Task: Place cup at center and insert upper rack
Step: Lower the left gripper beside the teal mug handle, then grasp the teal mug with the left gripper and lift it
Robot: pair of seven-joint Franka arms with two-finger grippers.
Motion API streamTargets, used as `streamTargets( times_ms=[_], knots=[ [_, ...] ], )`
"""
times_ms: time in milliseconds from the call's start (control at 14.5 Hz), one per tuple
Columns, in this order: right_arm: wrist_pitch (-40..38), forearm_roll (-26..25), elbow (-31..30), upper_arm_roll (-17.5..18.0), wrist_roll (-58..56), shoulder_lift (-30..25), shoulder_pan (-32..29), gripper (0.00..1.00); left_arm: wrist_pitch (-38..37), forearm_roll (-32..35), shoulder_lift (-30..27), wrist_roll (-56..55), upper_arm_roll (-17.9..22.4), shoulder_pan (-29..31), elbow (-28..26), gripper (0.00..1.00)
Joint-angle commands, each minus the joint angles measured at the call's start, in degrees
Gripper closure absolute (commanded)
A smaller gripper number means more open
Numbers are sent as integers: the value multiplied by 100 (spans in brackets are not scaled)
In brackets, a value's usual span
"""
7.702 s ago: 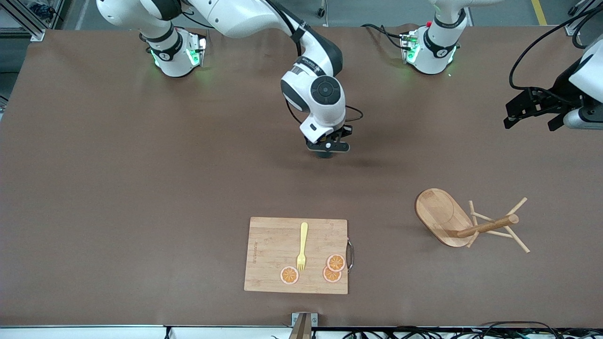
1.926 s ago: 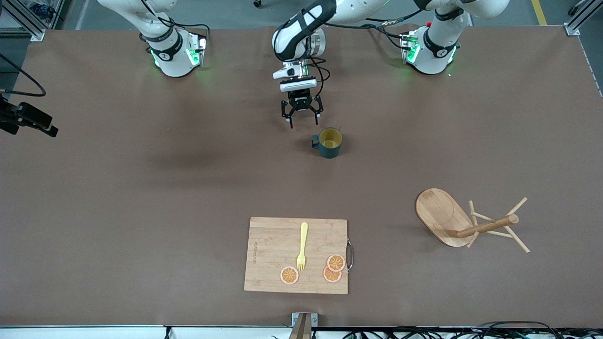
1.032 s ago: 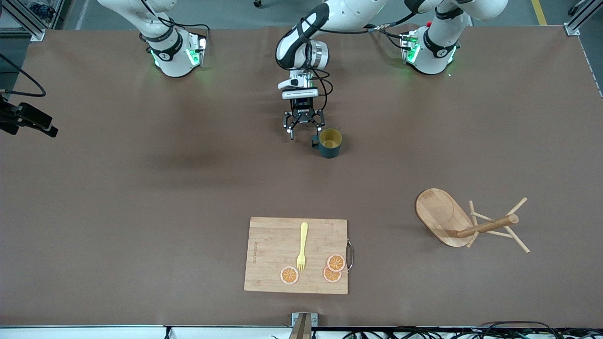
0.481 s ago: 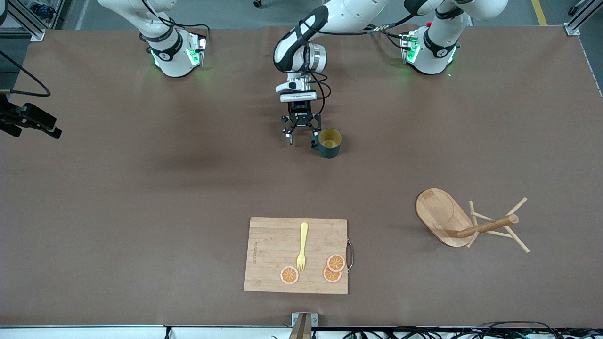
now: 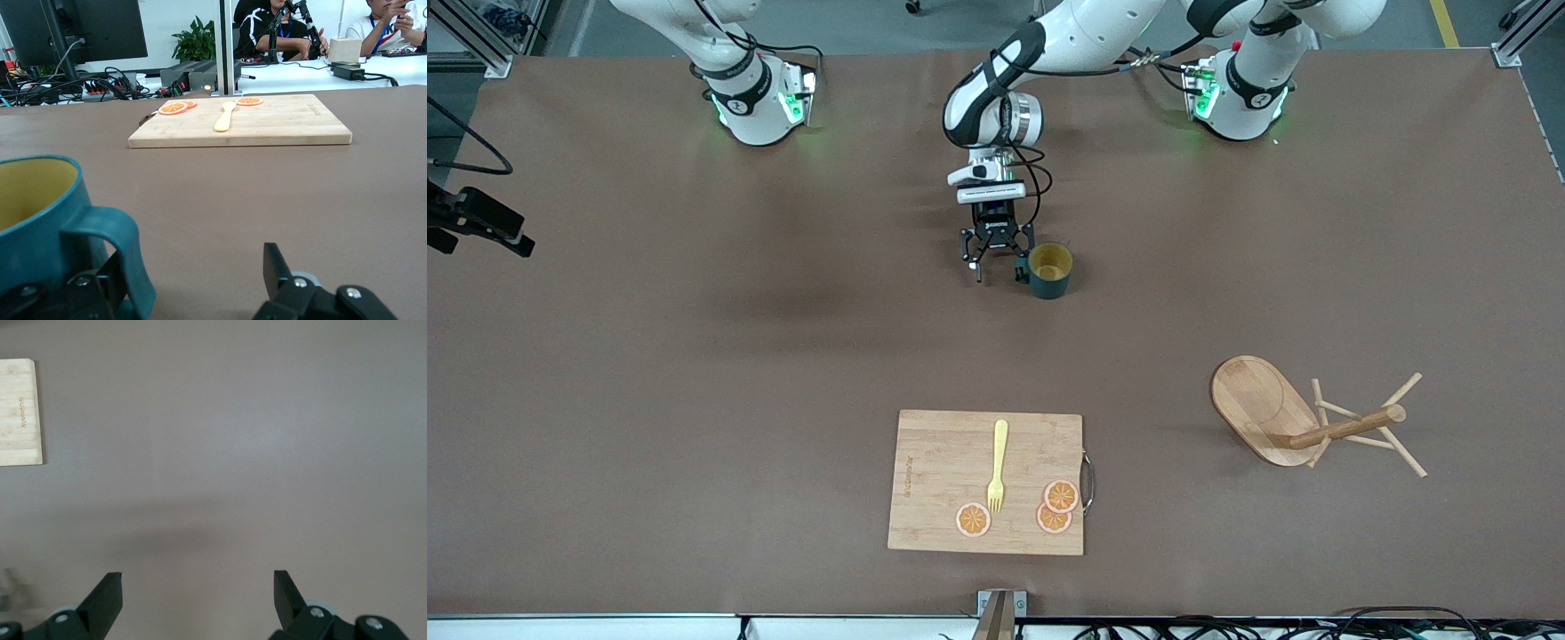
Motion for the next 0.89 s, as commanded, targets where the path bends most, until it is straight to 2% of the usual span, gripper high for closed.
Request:
streamTargets(
  times_ms=[0, 206, 481, 688, 825],
  knots=[
    [3, -90, -20, -11, 17, -54, 21, 0, 34, 113, 85, -88, 24, 24, 94, 24],
    [-50, -90, -20, -11, -1, -63, 21, 0, 104, 43, 85, -114, 16, 77, 103, 50],
    [-59, -90, -28, -11, -1, -63, 3, 0, 114, -19, 85, -280, 16, 121, 76, 76],
    [-94, -90, -28, -11, -10, -63, 12, 0, 184, -151, 76, -571, 7, 121, 85, 100],
    [-94, -90, -28, -11, -1, -63, 21, 0, 254, -160, 15, -589, -2, 217, 85, 100]
  ],
)
